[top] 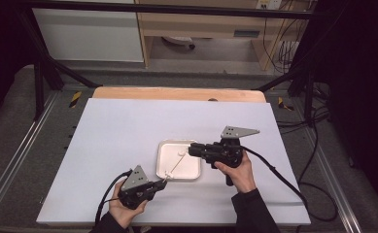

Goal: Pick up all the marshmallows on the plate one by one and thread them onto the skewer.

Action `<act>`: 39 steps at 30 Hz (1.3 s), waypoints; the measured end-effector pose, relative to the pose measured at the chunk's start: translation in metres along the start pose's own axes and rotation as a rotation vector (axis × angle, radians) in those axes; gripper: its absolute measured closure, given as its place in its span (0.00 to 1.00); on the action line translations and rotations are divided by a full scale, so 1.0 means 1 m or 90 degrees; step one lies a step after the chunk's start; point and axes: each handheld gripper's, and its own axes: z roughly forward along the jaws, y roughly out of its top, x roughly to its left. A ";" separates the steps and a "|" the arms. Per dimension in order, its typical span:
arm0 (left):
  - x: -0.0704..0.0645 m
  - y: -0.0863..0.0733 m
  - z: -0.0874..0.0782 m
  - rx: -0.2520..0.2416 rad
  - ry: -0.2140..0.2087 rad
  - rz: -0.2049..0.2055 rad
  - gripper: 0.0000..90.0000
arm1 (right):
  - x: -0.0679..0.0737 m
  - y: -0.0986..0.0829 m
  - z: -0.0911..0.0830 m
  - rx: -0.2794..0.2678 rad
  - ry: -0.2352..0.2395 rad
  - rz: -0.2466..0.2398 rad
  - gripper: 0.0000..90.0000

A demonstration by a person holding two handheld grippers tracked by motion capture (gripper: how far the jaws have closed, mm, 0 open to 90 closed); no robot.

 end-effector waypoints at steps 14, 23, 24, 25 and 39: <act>-0.001 0.000 0.000 0.002 -0.001 0.006 0.98 | 0.000 -0.004 0.006 0.008 0.021 0.015 0.85; -0.002 0.000 0.001 0.012 0.004 0.019 0.98 | 0.001 -0.007 0.009 0.021 0.029 0.017 0.87; -0.002 0.000 0.001 0.012 0.005 0.022 0.98 | 0.001 -0.007 0.010 0.022 0.030 0.018 0.87; -0.002 0.000 0.001 0.012 0.005 0.023 0.98 | 0.000 -0.007 0.010 0.024 0.031 0.017 0.88; -0.002 0.000 0.000 0.004 0.001 0.028 0.98 | 0.000 -0.003 0.005 0.007 0.025 0.018 0.88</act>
